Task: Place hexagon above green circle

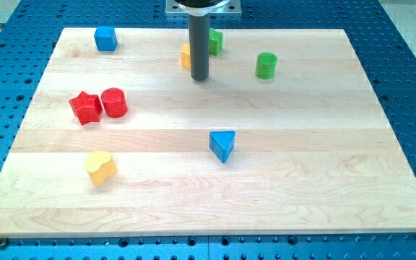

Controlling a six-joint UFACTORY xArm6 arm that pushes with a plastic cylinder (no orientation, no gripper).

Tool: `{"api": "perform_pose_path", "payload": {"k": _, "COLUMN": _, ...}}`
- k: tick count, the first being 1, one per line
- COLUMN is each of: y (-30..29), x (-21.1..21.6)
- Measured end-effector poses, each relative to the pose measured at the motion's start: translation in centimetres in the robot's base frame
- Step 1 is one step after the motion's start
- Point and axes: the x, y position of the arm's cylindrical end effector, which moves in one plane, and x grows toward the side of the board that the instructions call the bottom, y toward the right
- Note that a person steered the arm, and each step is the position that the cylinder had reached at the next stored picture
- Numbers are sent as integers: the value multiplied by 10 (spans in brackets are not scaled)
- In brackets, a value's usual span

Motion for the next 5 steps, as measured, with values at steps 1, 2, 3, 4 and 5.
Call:
{"api": "perform_pose_path", "payload": {"k": 1, "y": -46, "x": 0}}
{"api": "perform_pose_path", "payload": {"k": 2, "y": -63, "x": -10}}
{"api": "perform_pose_path", "payload": {"k": 3, "y": -63, "x": -13}}
{"api": "perform_pose_path", "payload": {"k": 4, "y": -63, "x": -14}}
{"api": "perform_pose_path", "payload": {"k": 5, "y": -55, "x": -16}}
